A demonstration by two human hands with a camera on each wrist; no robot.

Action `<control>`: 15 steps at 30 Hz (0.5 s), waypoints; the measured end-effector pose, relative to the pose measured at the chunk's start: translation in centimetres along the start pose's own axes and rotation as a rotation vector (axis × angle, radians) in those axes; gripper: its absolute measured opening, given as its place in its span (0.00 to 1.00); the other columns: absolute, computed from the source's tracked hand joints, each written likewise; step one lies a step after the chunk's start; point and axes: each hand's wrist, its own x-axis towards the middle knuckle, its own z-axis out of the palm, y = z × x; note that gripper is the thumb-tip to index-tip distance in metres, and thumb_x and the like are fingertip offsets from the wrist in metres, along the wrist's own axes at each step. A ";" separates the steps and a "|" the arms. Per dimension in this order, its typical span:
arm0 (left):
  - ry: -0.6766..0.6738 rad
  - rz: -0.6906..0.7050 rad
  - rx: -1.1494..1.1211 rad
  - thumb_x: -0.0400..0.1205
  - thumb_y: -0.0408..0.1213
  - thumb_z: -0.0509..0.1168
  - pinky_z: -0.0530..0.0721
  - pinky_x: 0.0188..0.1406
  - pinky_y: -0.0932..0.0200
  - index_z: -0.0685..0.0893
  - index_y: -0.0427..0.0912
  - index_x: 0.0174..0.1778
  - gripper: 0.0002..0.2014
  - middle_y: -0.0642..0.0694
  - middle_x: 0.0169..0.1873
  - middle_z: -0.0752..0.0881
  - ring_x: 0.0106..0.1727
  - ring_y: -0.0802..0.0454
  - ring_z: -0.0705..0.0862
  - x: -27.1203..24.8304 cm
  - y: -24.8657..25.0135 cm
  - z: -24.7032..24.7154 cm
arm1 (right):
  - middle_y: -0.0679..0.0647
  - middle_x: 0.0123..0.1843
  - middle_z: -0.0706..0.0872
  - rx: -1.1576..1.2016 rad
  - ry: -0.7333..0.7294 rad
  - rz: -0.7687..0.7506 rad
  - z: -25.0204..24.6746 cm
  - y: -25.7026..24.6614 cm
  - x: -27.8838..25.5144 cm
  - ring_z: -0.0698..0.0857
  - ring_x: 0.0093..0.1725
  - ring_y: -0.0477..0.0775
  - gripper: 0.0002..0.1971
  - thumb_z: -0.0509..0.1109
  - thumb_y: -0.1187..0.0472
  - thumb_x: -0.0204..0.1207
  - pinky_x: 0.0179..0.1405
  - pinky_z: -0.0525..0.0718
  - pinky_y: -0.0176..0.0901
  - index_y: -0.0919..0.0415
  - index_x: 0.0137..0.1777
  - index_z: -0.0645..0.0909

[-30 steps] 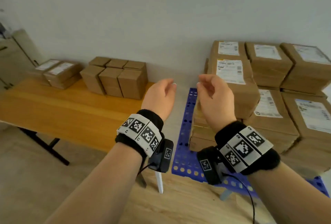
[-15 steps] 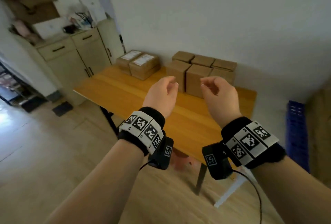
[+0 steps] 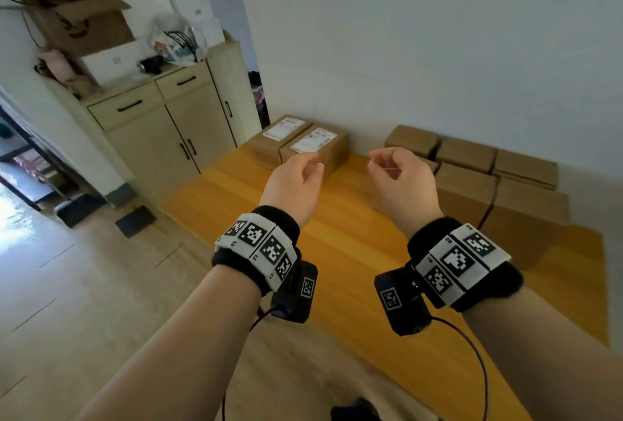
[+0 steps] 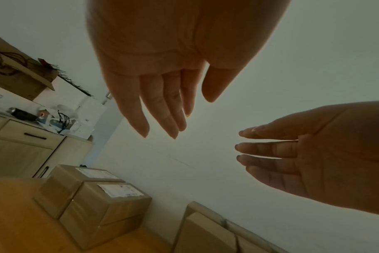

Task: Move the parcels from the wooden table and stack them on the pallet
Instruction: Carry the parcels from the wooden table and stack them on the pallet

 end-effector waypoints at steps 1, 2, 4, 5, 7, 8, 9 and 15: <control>-0.002 -0.003 0.010 0.87 0.42 0.54 0.69 0.57 0.68 0.72 0.46 0.74 0.19 0.50 0.68 0.78 0.65 0.59 0.75 1.8 -0.5 -0.3 | 0.41 0.44 0.80 0.002 -0.001 0.014 0.9 0.1 1.6 0.78 0.43 0.35 0.09 0.64 0.61 0.81 0.38 0.72 0.21 0.57 0.58 0.81; -0.004 -0.009 0.025 0.87 0.42 0.54 0.69 0.56 0.68 0.72 0.46 0.74 0.19 0.50 0.68 0.78 0.64 0.59 0.75 3.5 -1.0 -0.6 | 0.41 0.44 0.80 0.004 -0.004 0.029 1.9 0.3 3.1 0.77 0.43 0.35 0.09 0.64 0.61 0.81 0.38 0.72 0.21 0.56 0.58 0.81; 0.001 -0.021 0.054 0.86 0.42 0.54 0.69 0.55 0.68 0.72 0.46 0.74 0.19 0.50 0.68 0.78 0.63 0.60 0.75 6.8 -2.1 -1.2 | 0.39 0.44 0.79 0.002 -0.026 0.045 3.6 0.4 5.6 0.77 0.43 0.34 0.08 0.64 0.61 0.81 0.38 0.72 0.22 0.55 0.58 0.80; 0.000 -0.029 0.062 0.86 0.42 0.54 0.69 0.54 0.68 0.72 0.46 0.74 0.19 0.50 0.69 0.78 0.62 0.61 0.75 8.4 -2.8 -1.4 | 0.38 0.44 0.79 -0.005 -0.039 0.053 4.4 0.6 6.8 0.77 0.42 0.34 0.08 0.64 0.61 0.81 0.37 0.72 0.21 0.54 0.57 0.80; -0.011 -0.049 0.064 0.86 0.42 0.54 0.69 0.54 0.69 0.72 0.46 0.74 0.19 0.50 0.69 0.78 0.63 0.60 0.75 11.3 -4.2 -1.4 | 0.38 0.43 0.78 -0.021 -0.056 0.082 6.1 1.2 8.8 0.76 0.41 0.34 0.07 0.64 0.61 0.81 0.34 0.73 0.20 0.53 0.56 0.79; -0.025 -0.059 0.061 0.86 0.42 0.54 0.69 0.55 0.69 0.72 0.46 0.74 0.19 0.50 0.69 0.77 0.65 0.59 0.75 12.6 -5.0 -1.4 | 0.39 0.44 0.78 -0.032 -0.061 0.099 7.0 1.5 9.6 0.77 0.41 0.35 0.07 0.64 0.61 0.81 0.34 0.74 0.21 0.54 0.57 0.80; -0.044 -0.065 0.061 0.86 0.41 0.54 0.69 0.56 0.68 0.72 0.45 0.74 0.19 0.50 0.69 0.77 0.66 0.58 0.75 13.9 -5.8 -1.3 | 0.40 0.45 0.79 -0.046 -0.065 0.119 8.0 1.9 10.4 0.77 0.42 0.35 0.08 0.64 0.60 0.81 0.34 0.74 0.22 0.54 0.58 0.80; -0.200 -0.061 0.095 0.86 0.41 0.55 0.70 0.64 0.62 0.71 0.44 0.75 0.20 0.48 0.71 0.76 0.70 0.53 0.75 22.9 -12.1 -0.4 | 0.47 0.59 0.81 -0.179 -0.057 0.258 15.0 4.6 15.7 0.77 0.52 0.40 0.15 0.64 0.57 0.81 0.42 0.72 0.25 0.56 0.67 0.77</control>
